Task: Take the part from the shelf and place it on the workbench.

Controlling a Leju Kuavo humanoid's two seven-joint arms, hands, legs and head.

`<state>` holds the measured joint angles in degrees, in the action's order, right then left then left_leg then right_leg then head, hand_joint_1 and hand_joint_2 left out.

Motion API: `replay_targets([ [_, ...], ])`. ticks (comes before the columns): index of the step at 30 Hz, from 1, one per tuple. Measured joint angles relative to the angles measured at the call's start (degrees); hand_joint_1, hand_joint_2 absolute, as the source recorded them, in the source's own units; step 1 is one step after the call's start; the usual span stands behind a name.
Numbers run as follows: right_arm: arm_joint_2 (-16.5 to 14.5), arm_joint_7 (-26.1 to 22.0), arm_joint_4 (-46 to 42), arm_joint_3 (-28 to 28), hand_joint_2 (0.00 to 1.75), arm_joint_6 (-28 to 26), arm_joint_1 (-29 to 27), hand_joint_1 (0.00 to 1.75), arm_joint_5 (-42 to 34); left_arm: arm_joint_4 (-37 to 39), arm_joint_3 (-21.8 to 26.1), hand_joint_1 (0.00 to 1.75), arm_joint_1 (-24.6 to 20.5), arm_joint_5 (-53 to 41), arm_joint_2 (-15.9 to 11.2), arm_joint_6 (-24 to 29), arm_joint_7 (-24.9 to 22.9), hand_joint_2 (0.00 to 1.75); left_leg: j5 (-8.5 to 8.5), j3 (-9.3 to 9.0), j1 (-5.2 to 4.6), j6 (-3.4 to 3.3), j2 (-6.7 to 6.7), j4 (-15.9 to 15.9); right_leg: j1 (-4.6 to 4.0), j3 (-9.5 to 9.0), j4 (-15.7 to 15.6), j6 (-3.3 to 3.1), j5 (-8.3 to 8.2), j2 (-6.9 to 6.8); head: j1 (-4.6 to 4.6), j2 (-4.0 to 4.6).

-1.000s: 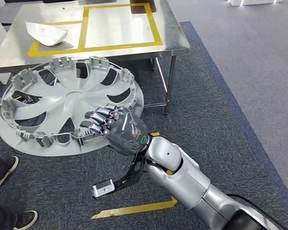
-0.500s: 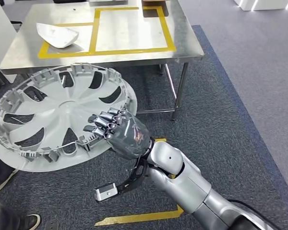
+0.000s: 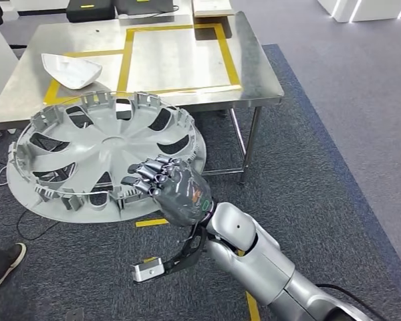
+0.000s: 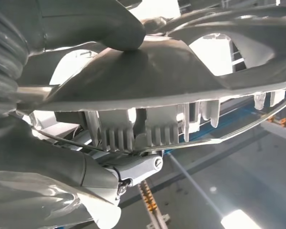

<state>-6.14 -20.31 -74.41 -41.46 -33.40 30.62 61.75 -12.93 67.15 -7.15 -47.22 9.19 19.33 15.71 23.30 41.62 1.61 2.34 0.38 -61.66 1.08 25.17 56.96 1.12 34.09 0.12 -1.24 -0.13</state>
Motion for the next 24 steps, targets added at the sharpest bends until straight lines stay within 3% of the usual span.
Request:
replay_targets([
  [1,0.0,0.0,-0.2,0.0,1.75,-0.1,-0.1,1.75,0.0,0.0,0.0,0.0,0.0,-0.1,0.1,0.0,0.0,1.75,-2.01,-0.01,-0.09,-0.48,0.2,1.4,-0.05,-0.78,-0.2,0.51,0.62,-0.04,-0.04,0.0],
  [4,0.0,0.2,-1.0,0.1,1.75,-0.2,-0.2,1.75,0.1,0.1,0.1,0.0,-0.1,-0.2,0.1,0.0,0.1,1.75,-0.75,-1.38,-0.23,-2.39,-0.21,2.0,0.06,-1.81,0.5,1.78,0.05,-0.19,0.2,0.0],
  [5,0.0,0.3,-1.1,0.1,1.75,-0.2,-0.2,1.75,0.1,0.1,0.1,0.0,-0.1,-0.2,0.1,0.0,0.2,1.75,-0.25,-2.14,-0.26,-2.88,-0.38,2.1,0.1,-0.58,2.6,1.87,-0.48,-0.18,0.38,0.0],
  [7,0.0,0.4,-1.3,0.2,1.75,-0.2,-0.3,1.75,0.1,0.1,0.1,0.0,-0.1,-0.2,0.1,0.0,0.2,1.75,1.06,-3.64,-0.48,-3.52,-0.62,2.2,0.04,4.27,9.3,1.68,-0.21,-0.16,0.69,0.01],
  [9,0.1,0.6,-1.3,0.3,1.75,-0.2,-0.6,1.75,0.1,0.1,0.1,0.0,0.0,-0.2,0.1,0.0,0.2,1.75,2.87,-5.5,-0.83,-3.85,-0.76,2.2,-0.3,10.35,14.9,1.36,3.75,-0.12,0.76,0.01],
  [11,0.2,0.7,-1.3,0.5,1.75,-0.2,-1.2,1.75,0.1,0.1,0.1,0.0,0.1,-0.2,0.1,0.1,0.2,1.75,5.09,-8.22,-1.23,-4.07,-1.05,2.2,-0.71,14.39,15.2,0.85,8.14,-0.1,0.85,0.02],
  [12,0.4,0.8,-1.3,0.6,1.75,-0.2,-1.5,1.75,0.1,0.1,0.1,0.0,0.1,-0.2,0.1,0.1,0.3,1.75,6.27,-9.81,-1.48,-4.14,-1.22,2.3,-0.9,15.5,13.4,0.49,7.91,-0.06,0.91,0.02],
  [13,0.5,0.9,-1.3,0.7,1.75,-0.2,-1.7,1.75,0.1,0.1,0.1,0.0,0.2,-0.3,0.1,0.1,0.3,1.75,7.5,-11.22,-1.68,-4.22,-1.33,2.3,-1.14,16.25,10.7,-0.05,4.59,0.0,0.94,0.02],
  [15,0.7,0.9,-1.2,1.0,1.75,-0.1,-2.0,1.75,0.1,0.1,0.1,0.0,0.2,-0.4,0.3,0.1,0.4,1.75,9.85,-13.81,-2.02,-4.09,-1.59,2.4,-1.78,16.65,5.5,-1.0,-5.87,0.37,0.69,0.02],
  [16,0.7,0.9,-1.2,1.1,1.75,-0.1,-2.1,1.75,0.1,0.2,0.1,0.0,0.1,-0.4,0.4,0.1,0.4,1.75,10.71,-14.82,-1.96,-3.85,-1.71,2.5,-2.11,16.35,4.1,-1.37,-9.71,0.52,0.57,0.01],
  [17,0.8,0.9,-1.3,1.2,1.75,-0.1,-2.0,1.75,0.1,0.2,0.1,0.0,-0.1,-0.4,0.5,0.0,0.5,1.75,11.03,-15.63,-1.89,-3.51,-1.81,2.5,-2.41,15.77,3.5,-1.63,-11.08,0.63,0.53,0.01],
  [19,0.7,0.9,-1.6,1.3,1.75,-0.1,-1.8,1.75,0.1,0.2,0.1,0.0,-0.4,-0.5,0.6,0.0,0.6,1.75,9.65,-15.13,-1.64,-2.87,-1.78,0.3,-2.47,14.02,2.7,-2.15,-10.27,0.58,0.74,0.0],
  [21,0.7,1.0,-1.7,1.4,1.75,-0.1,-1.8,1.75,0.1,0.2,0.1,0.0,-0.6,-0.7,0.7,0.0,0.6,1.75,7.05,-11.04,-1.56,-2.27,-1.55,-6.3,-2.11,12.0,1.6,-2.58,-9.58,0.4,0.78,0.01],
  [22,0.6,1.0,-1.6,1.4,1.75,-0.1,-1.8,1.75,0.1,0.2,0.1,0.0,-0.6,-0.7,0.7,0.0,0.6,1.75,7.0,-8.46,-1.46,-1.97,-1.43,-9.7,-1.96,10.99,1.2,-2.64,-9.05,0.33,0.79,0.01],
  [23,0.6,1.0,-1.6,1.4,1.75,-0.1,-1.8,1.75,0.0,0.2,0.1,0.0,-0.6,-0.8,0.7,0.0,0.6,1.75,8.43,-6.23,-1.35,-1.67,-1.38,-12.0,-1.81,10.0,1.0,-2.66,-8.41,0.32,0.75,0.02],
  [24,0.6,1.1,-1.6,1.5,1.75,-0.1,-1.8,1.75,0.0,0.2,0.1,0.0,-0.5,-0.8,0.7,0.0,0.6,1.75,11.1,-4.45,-1.24,-1.45,-1.35,-13.1,-1.66,8.97,0.9,-2.61,-7.61,0.39,0.76,0.01],
])
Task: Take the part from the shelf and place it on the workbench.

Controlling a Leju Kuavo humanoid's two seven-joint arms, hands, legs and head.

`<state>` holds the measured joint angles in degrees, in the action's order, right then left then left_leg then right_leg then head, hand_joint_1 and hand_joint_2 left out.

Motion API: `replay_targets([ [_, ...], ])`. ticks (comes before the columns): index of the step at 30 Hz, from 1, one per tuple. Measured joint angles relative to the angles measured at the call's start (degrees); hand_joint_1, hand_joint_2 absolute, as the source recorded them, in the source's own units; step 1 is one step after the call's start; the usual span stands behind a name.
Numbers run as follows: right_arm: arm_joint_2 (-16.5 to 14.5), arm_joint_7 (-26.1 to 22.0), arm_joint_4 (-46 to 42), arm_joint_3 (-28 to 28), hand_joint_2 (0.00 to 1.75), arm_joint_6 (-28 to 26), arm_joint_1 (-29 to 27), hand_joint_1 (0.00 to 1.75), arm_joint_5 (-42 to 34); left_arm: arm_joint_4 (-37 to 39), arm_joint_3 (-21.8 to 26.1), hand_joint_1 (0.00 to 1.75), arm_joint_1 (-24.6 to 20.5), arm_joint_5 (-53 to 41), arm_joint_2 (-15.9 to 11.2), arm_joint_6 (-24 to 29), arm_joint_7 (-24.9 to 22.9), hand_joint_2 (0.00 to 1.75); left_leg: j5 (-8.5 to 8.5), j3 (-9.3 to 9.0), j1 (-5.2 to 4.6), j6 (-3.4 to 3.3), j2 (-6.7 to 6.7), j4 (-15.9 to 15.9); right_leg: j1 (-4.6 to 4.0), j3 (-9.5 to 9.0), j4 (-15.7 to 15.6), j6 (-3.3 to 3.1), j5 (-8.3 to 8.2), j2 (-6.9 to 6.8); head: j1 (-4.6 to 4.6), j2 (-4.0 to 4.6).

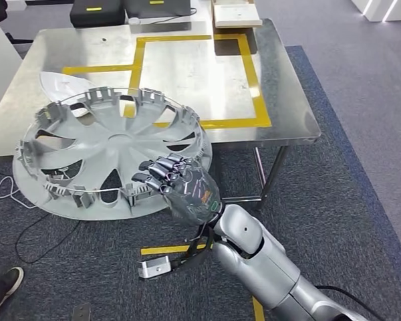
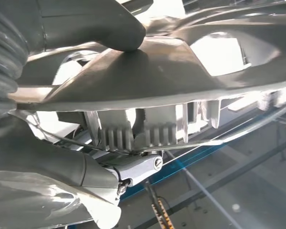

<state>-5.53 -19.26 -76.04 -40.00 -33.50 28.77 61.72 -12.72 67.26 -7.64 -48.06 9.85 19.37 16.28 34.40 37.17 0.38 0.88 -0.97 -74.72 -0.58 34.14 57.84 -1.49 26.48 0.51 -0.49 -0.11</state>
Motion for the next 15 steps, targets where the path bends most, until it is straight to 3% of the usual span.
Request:
replay_targets([
  [1,0.0,0.1,0.0,0.1,1.75,0.0,-0.1,1.75,-0.1,0.0,0.0,0.0,0.1,-0.2,0.0,0.0,0.0,1.75,2.73,1.29,0.11,0.17,0.04,-0.1,0.15,-1.12,-0.1,0.08,0.85,0.08,-0.02,0.0],
  [2,0.0,0.1,0.1,0.2,1.75,0.0,-0.1,1.75,-0.2,0.0,0.0,0.0,0.1,-0.5,-0.1,-0.1,-0.1,1.75,4.4,2.12,0.2,0.34,0.08,0.9,0.32,-2.31,0.0,0.11,1.73,0.16,-0.01,-0.01],
  [3,0.0,0.2,0.1,0.3,1.75,0.0,-0.1,1.75,-0.4,0.0,-0.1,0.0,0.1,-0.9,-0.1,-0.2,-0.2,1.75,4.0,2.53,0.29,0.53,0.13,3.0,0.5,-3.56,0.0,0.21,2.67,0.22,-0.02,-0.01],
  [4,-0.1,0.2,0.2,0.4,1.75,0.0,-0.1,1.75,-0.6,0.0,-0.1,0.0,0.0,-1.3,-0.2,-0.4,-0.3,1.75,1.26,2.59,0.38,0.72,0.2,5.9,0.64,-4.71,0.0,0.38,3.57,0.25,-0.02,-0.01],
  [6,-0.2,0.3,0.3,0.7,1.75,0.3,0.1,1.75,-1.3,0.0,-0.4,0.0,-0.1,-2.2,-0.2,-0.6,-0.7,1.75,-7.04,2.61,0.5,0.73,0.56,12.0,0.64,-6.24,0.3,1.07,5.38,0.38,-0.14,-0.01],
  [7,-0.3,0.4,0.4,0.9,1.75,0.5,0.4,1.75,-1.7,0.0,-0.6,0.0,-0.2,-2.6,-0.2,-0.8,-0.9,1.75,-9.9,2.63,0.49,0.47,0.68,13.5,0.55,-6.45,0.5,1.48,6.21,0.41,-0.1,0.0],
  [8,-0.4,0.5,0.6,1.2,1.75,0.9,1.0,1.75,-2.1,0.0,-0.9,0.0,-0.4,-3.1,-0.1,-1.0,-1.2,1.75,-11.21,2.72,0.42,0.1,0.77,14.0,0.49,-6.5,0.6,1.87,6.87,0.44,-0.07,0.01],
  [10,-0.9,0.7,1.0,1.7,1.75,1.7,2.5,1.75,-2.7,0.0,-1.6,0.0,-1.0,-4.2,0.0,-1.1,-1.7,1.75,-11.29,2.57,0.38,-0.71,0.7,13.9,0.59,-6.54,0.4,2.49,7.7,0.32,0.06,0.01],
  [12,-1.6,1.3,2.1,2.4,1.75,2.5,4.5,1.75,-2.9,0.0,-2.5,0.0,-1.8,-5.4,0.2,-1.1,-1.5,1.75,-11.29,2.49,0.56,-1.39,0.69,14.3,0.7,-5.63,2.4,3.06,9.23,0.13,0.15,0.01],
  [15,-2.4,2.4,5.8,3.9,1.75,2.8,8.2,1.75,-2.7,0.0,-3.9,0.0,-2.9,-7.1,0.6,-1.6,-1.0,1.75,-11.06,2.44,0.65,-2.01,0.71,14.5,0.84,0.14,12.5,3.63,13.86,-0.02,0.24,0.01],
])
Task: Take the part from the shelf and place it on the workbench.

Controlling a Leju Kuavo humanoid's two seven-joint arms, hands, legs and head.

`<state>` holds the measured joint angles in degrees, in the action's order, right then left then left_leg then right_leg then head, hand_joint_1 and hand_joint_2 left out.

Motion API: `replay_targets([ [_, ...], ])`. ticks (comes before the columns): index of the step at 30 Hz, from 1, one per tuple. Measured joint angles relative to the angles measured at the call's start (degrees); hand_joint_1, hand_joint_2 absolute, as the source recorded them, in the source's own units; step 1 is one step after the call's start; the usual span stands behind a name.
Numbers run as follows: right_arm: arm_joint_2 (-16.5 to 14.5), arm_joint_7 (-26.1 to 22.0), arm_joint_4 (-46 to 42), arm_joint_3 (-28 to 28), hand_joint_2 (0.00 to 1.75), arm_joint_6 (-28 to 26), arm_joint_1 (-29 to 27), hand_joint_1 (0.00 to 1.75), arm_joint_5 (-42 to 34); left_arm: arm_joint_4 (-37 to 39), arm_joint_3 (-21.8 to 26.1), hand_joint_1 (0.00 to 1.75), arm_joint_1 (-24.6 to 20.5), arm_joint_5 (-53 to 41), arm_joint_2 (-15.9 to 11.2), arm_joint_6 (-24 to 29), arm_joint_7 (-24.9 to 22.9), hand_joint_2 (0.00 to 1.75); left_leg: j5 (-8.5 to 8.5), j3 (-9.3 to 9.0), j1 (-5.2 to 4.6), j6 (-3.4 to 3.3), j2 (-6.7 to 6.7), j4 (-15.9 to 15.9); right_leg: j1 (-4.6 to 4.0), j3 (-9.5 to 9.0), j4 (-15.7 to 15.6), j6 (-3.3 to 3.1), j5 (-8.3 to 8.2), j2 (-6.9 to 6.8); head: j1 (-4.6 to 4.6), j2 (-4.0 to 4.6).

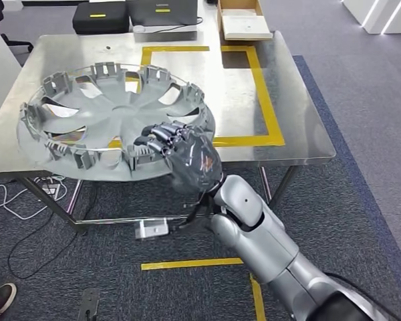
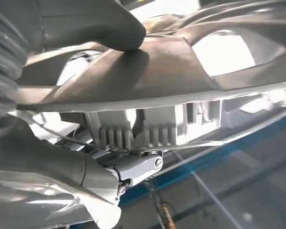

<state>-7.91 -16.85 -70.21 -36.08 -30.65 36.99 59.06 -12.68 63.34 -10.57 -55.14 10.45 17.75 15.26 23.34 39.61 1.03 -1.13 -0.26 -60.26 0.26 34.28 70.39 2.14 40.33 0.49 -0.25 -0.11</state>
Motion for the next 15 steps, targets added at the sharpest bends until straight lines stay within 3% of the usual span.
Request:
replay_targets([
  [1,-0.2,0.2,1.5,0.6,1.75,0.0,1.1,1.75,0.0,0.0,-0.4,0.0,-0.4,-0.4,0.2,-0.3,0.0,1.75,0.1,-0.05,0.01,-0.08,-0.02,0.0,0.04,1.87,2.7,0.09,0.42,-0.01,-0.02,0.0],
  [2,-0.4,0.3,2.9,1.2,1.75,-0.1,1.9,1.75,0.0,0.0,-0.9,0.0,-0.6,-0.7,0.3,-0.4,0.0,1.75,0.19,-0.14,0.04,-0.08,-0.08,0.0,0.06,2.9,3.4,0.13,-0.42,-0.01,0.01,0.0],
  [3,-0.5,0.2,4.2,1.7,1.75,-0.1,2.6,1.75,-0.1,0.0,-1.2,0.0,-0.9,-0.8,0.5,-0.4,0.0,1.75,0.28,-0.28,0.08,-0.02,-0.14,0.0,0.1,2.88,1.8,0.12,-2.39,-0.03,0.02,0.0],
  [5,-0.9,-0.1,5.9,2.4,1.75,-0.2,3.6,1.75,-0.2,0.0,-1.7,0.0,-1.1,-1.0,0.7,-0.5,0.0,1.75,0.45,-0.56,0.13,0.27,-0.24,0.0,0.17,0.76,-5.4,0.0,-7.38,-0.15,0.03,0.0],
  [7,-1.2,-0.3,7.0,2.8,1.75,-0.4,4.3,1.75,-0.2,0.0,-2.0,0.0,-1.3,-1.0,0.8,-0.5,0.0,1.75,0.39,-0.63,-0.02,0.82,-0.27,0.0,0.07,-1.15,-10.5,-0.29,-10.05,-0.14,-0.02,0.0],
  [10,-1.7,-0.4,8.2,3.2,1.75,-0.6,4.8,1.75,-0.2,0.0,-2.2,0.0,-1.3,-1.1,0.8,-0.5,0.0,1.75,-0.07,-0.65,0.02,1.91,-0.27,0.5,-0.12,-1.5,-11.4,-1.18,-10.86,0.09,-0.07,0.0],
  [12,-2.0,-0.4,8.8,3.2,1.75,-0.6,5.0,1.75,-0.2,0.0,-2.3,0.0,-1.4,-1.1,0.8,-0.5,0.0,1.75,0.95,-0.16,0.11,2.43,-0.2,-0.7,0.05,-1.66,-11.8,-1.87,-11.29,0.02,-0.11,0.0],
  [15,-2.3,-0.4,9.6,3.3,1.75,-0.6,5.0,1.75,-0.2,0.0,-2.5,0.0,-1.3,-1.1,0.8,-0.5,0.0,1.75,5.98,3.62,0.1,2.85,-0.15,-10.4,-0.03,-1.81,-11.9,-2.43,-11.42,-0.07,-0.16,0.0],
])
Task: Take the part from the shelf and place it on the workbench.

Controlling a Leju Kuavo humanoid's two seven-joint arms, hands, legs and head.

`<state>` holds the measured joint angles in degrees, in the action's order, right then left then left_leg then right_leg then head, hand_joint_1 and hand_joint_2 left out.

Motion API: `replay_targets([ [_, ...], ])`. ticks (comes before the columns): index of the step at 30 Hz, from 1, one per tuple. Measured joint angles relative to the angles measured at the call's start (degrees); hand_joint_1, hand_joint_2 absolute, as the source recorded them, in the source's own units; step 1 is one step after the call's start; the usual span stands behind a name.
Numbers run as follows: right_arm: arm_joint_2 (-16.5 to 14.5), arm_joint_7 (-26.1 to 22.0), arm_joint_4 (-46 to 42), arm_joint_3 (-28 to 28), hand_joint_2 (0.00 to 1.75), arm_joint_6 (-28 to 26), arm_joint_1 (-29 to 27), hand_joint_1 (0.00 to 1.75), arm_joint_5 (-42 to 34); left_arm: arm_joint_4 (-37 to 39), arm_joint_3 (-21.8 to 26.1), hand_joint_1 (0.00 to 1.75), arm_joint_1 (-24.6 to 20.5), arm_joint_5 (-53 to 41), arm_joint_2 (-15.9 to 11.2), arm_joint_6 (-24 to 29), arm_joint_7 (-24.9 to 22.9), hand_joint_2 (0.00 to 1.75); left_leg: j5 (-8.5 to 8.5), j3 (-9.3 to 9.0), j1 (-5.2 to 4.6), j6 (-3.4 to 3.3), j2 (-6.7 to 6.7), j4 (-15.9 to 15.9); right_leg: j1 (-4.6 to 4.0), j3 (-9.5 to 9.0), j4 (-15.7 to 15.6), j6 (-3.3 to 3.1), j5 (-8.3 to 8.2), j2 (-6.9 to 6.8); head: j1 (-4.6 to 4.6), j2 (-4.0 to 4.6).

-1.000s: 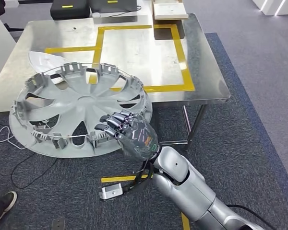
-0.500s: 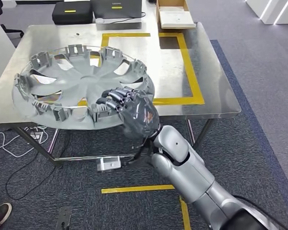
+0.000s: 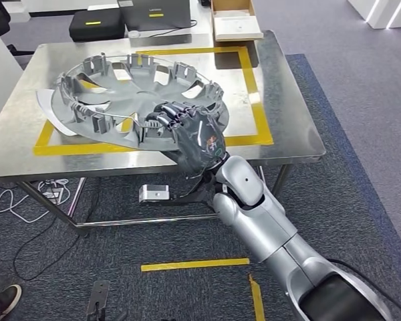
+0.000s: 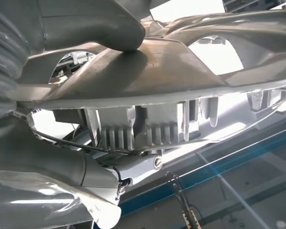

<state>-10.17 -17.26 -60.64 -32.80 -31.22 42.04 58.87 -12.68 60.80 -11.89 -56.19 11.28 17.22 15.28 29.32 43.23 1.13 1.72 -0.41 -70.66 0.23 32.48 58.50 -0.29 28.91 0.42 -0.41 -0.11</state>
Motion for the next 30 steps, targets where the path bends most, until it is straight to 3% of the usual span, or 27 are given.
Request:
replay_targets([
  [1,0.0,0.0,0.2,0.0,1.75,0.0,0.0,1.75,0.0,0.0,0.0,0.0,0.0,0.0,0.0,0.0,0.0,1.75,1.07,1.24,-0.01,0.03,0.0,-3.1,-0.11,-0.03,0.0,-0.06,0.02,0.01,0.02,0.0],
  [2,0.0,0.0,0.5,0.0,1.75,0.0,0.0,1.75,0.0,0.0,-0.1,0.0,0.1,0.0,0.0,0.0,0.0,1.75,1.12,1.71,-0.02,-0.02,0.0,-4.5,-0.2,-0.06,0.0,-0.12,0.05,0.04,0.02,0.0],
  [3,0.0,0.0,0.7,0.0,1.75,0.0,0.0,1.75,0.0,0.0,-0.1,0.0,0.1,0.0,0.0,0.0,0.0,1.75,0.15,1.21,-0.05,-0.17,0.0,-3.7,-0.28,-0.13,0.0,-0.15,0.1,0.09,0.01,0.0],
  [6,-0.3,0.0,1.3,0.0,1.75,0.0,0.1,1.75,0.0,0.0,-0.2,0.0,0.0,0.0,0.0,0.0,0.0,1.75,-4.38,-3.72,-0.35,-1.14,0.0,6.4,-0.53,-0.33,0.1,-0.03,0.39,0.22,0.05,0.0],
  [8,-0.4,0.0,1.4,0.1,1.75,-0.1,0.2,1.75,0.0,0.0,-0.3,0.0,-0.1,0.0,-0.1,0.0,0.0,1.75,-4.74,-5.6,-0.65,-1.64,0.02,10.3,-0.66,-0.11,0.1,0.35,0.54,0.21,0.09,0.0],
  [11,-0.5,-0.1,1.5,0.2,1.75,-0.1,0.3,1.75,0.0,0.0,-0.5,0.0,0.0,0.0,-0.1,0.0,0.0,1.75,-4.5,-5.95,-0.64,-2.12,0.03,11.3,-0.63,0.18,0.2,1.19,0.9,0.12,0.12,0.0],
  [13,-0.4,1.1,1.8,0.3,1.75,0.7,0.7,1.75,1.2,0.0,-0.6,0.0,0.0,-0.7,-0.1,-0.3,0.0,1.75,-4.63,-6.2,-0.36,-2.59,0.1,11.7,-0.54,1.78,3.2,1.77,2.82,0.07,0.33,0.0],
  [14,-0.1,3.2,2.9,0.4,1.75,1.0,1.5,1.75,3.3,0.0,-0.9,0.0,-0.1,-1.5,0.0,-0.5,-0.2,1.75,-4.63,-6.24,-0.32,-2.73,0.15,11.8,-0.4,3.55,6.5,2.04,4.35,0.06,0.43,0.0],
  [16,0.7,10.5,9.1,1.1,1.75,0.0,4.6,1.75,9.7,0.0,-1.8,0.0,-0.1,-3.3,0.4,-0.6,-0.6,1.75,-4.58,-6.22,-0.3,-2.91,0.2,11.8,-0.11,7.53,14.0,2.59,6.66,-0.01,0.54,0.0],
  [17,1.2,14.0,13.6,1.9,1.75,-1.8,6.4,1.75,12.7,0.0,-2.2,0.0,-0.1,-4.0,0.8,-0.4,-0.8,1.75,-4.58,-6.24,-0.24,-2.97,0.02,11.7,0.05,8.72,15.8,2.84,6.54,-0.05,0.54,0.0],
  [18,1.6,16.4,18.0,2.9,1.75,-3.5,8.0,1.75,14.6,0.0,-2.5,0.0,-0.1,-4.3,1.1,-0.1,-0.9,1.75,-4.59,-6.26,-0.15,-3.0,-0.28,11.7,0.2,8.81,15.4,3.02,5.36,-0.09,0.57,0.0],
  [19,2.1,17.6,21.7,3.9,1.75,-4.9,9.3,1.75,15.6,0.0,-2.7,0.0,-0.1,-4.4,1.4,0.0,-1.0,1.75,-4.58,-6.27,-0.05,-2.98,-0.63,11.6,0.34,7.85,12.7,3.09,3.36,-0.13,0.69,0.0],
  [20,2.5,18.3,24.5,4.8,1.75,-5.7,10.4,1.75,16.0,0.0,-3.0,0.0,0.1,-4.5,1.7,0.1,-1.1,1.75,-4.52,-6.28,0.05,-2.88,-0.93,11.5,0.43,6.26,8.7,3.06,1.14,-0.26,0.85,0.0],
  [22,2.9,19.3,29.0,5.9,1.75,-6.4,12.3,1.75,16.5,0.0,-3.3,0.0,0.4,-4.4,1.9,-0.2,-1.4,1.75,-4.45,-6.01,-0.1,-2.36,-0.92,11.2,0.35,3.36,2.1,2.73,-1.35,-0.43,1.13,-0.01],
  [23,2.9,19.6,30.8,6.3,1.75,-6.7,13.1,1.75,16.8,0.0,-3.4,0.0,0.4,-4.4,1.9,-0.4,-1.5,1.75,-4.47,-5.87,-0.2,-2.04,-0.68,11.1,0.29,2.78,0.7,2.5,-1.66,-0.31,1.18,-0.01],
  [27,3.0,18.2,34.7,7.5,1.75,-7.5,13.9,1.75,16.8,0.0,-3.6,0.0,0.0,-4.8,2.2,-0.8,-2.3,1.75,-3.8,-5.62,-0.26,-1.13,0.12,10.4,0.44,2.66,0.3,1.44,-1.86,0.46,1.14,-0.01],
  [28,3.0,17.4,35.1,7.9,1.75,-7.6,13.8,1.75,16.7,0.0,-3.7,0.0,-0.1,-5.1,2.3,-0.9,-2.6,1.75,-2.72,-4.91,-0.23,-0.92,0.14,8.7,0.53,2.52,0.2,1.12,-1.87,0.44,1.09,-0.01],
  [30,3.0,16.3,35.7,8.6,1.75,-7.6,13.7,1.75,17.0,0.0,-3.9,0.0,-0.2,-5.5,2.4,-1.1,-3.0,1.75,0.47,-1.89,-0.2,-0.63,0.16,2.0,0.48,2.35,0.1,0.63,-1.73,0.41,0.96,-0.01],
])
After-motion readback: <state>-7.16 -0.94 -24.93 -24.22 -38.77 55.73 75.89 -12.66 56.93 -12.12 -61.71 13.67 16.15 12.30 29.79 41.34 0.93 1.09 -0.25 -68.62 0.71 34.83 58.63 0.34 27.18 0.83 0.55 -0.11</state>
